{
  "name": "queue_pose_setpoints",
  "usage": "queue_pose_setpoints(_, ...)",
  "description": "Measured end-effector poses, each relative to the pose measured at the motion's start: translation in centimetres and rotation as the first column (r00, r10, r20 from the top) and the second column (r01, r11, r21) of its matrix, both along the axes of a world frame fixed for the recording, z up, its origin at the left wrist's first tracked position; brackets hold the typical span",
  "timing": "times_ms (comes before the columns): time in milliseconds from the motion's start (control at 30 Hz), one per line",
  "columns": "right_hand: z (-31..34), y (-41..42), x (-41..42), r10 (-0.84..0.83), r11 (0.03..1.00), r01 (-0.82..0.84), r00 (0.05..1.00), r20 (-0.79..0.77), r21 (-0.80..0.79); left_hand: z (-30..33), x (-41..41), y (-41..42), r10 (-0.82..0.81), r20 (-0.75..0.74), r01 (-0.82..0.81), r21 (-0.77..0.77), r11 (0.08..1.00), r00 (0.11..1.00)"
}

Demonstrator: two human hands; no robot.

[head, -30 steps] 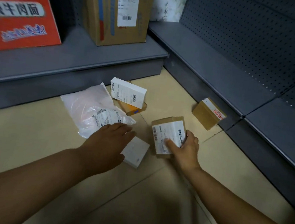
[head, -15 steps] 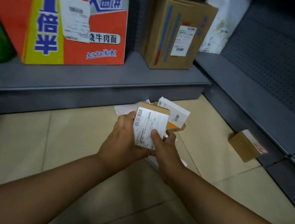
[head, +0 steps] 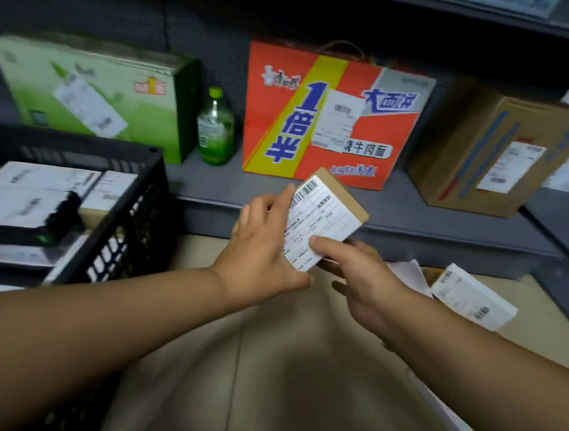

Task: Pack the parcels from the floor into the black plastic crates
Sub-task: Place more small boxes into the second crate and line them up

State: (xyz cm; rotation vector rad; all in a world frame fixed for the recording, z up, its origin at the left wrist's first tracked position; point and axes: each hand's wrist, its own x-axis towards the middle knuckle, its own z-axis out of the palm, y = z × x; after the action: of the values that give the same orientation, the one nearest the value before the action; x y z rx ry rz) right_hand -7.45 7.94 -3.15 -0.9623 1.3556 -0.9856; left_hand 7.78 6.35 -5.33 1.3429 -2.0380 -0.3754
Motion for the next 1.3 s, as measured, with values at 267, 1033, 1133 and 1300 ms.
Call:
queue_pose_setpoints(267, 3.2, -1.3, 14.7, 0.177, 0.977, -0.179, 0.984, -0.024, -0.119, 3.5, 14.4, 1.6, 0.259, -0.014, -0.26, -0.057, 0.964, 0.966)
queue_pose_setpoints(1033, -0.9, -3.4, 35.3, 0.611, 0.717, -0.693, 0.573, -0.547, 0.075, 0.4, 39.6, 5.5, 0.076, 0.685, -0.073, -0.033, 0.997, 0.724)
queue_pose_setpoints(1133, -1.0, -3.7, 34.8, 0.537, 0.693, -0.717, 0.446, -0.716, 0.073, -0.6, 40.2, 5.3, 0.07, 0.647, -0.049, -0.051, 0.998, 0.76)
queue_pose_setpoints(1300, -1.4, -7.2, 33.9, 0.183, 0.695, -0.718, 0.228, -0.956, -0.038, -3.0, 40.5, 6.1, -0.148, 0.687, 0.071, 0.14, 0.988, 0.711)
